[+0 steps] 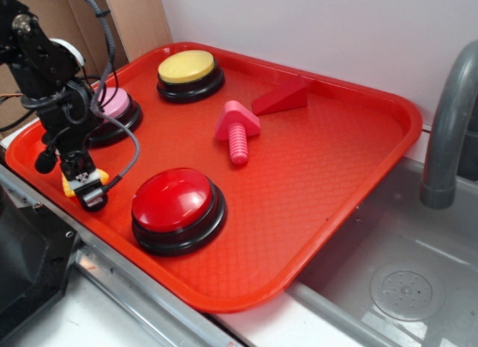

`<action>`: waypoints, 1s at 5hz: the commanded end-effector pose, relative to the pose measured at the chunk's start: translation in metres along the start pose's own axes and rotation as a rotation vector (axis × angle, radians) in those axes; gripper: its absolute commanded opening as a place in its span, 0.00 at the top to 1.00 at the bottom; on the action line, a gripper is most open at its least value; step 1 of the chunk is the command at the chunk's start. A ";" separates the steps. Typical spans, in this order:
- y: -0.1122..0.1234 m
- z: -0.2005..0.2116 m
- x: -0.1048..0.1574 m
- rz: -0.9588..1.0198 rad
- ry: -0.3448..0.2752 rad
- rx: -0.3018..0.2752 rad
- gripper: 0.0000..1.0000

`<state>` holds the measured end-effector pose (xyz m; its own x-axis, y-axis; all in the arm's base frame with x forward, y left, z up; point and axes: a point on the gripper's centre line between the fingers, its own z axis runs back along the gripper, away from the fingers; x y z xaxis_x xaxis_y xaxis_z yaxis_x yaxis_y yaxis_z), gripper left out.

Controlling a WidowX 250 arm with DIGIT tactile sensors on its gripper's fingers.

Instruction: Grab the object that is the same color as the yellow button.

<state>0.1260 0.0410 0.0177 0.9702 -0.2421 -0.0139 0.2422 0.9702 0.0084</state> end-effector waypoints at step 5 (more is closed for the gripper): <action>-0.012 0.128 0.084 0.159 0.027 -0.006 0.89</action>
